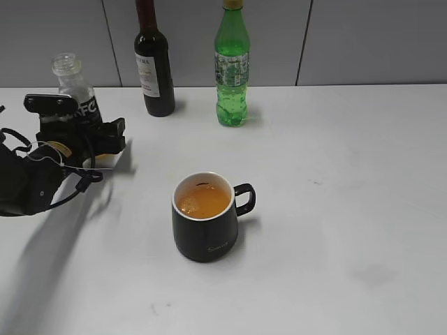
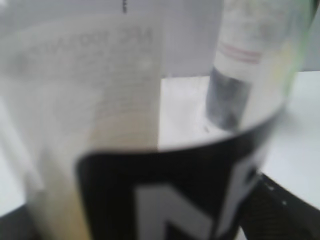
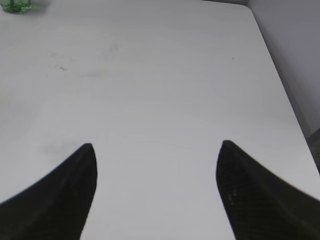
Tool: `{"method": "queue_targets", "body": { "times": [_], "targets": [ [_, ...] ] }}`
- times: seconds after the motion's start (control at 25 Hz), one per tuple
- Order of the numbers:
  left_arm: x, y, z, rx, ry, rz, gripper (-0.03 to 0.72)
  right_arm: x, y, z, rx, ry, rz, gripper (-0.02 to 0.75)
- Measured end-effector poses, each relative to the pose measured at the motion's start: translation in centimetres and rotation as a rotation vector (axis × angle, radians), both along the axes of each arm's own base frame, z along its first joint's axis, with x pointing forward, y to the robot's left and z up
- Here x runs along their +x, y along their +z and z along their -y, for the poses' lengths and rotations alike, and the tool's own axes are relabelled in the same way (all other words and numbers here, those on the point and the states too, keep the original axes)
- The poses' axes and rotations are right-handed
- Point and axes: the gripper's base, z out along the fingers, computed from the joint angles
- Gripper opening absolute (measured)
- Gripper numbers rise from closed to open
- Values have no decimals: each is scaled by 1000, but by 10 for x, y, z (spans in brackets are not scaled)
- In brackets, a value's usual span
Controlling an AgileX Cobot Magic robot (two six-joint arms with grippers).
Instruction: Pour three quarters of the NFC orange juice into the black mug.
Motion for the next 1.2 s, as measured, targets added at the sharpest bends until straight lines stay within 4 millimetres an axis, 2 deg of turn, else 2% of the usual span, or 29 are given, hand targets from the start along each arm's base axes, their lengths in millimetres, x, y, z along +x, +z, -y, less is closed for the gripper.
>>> {"method": "queue_targets", "body": {
  "times": [1.2],
  "targets": [
    [0, 0, -2, -13, 49, -5, 667, 0, 0, 0, 0, 0, 0, 564]
  ]
}}
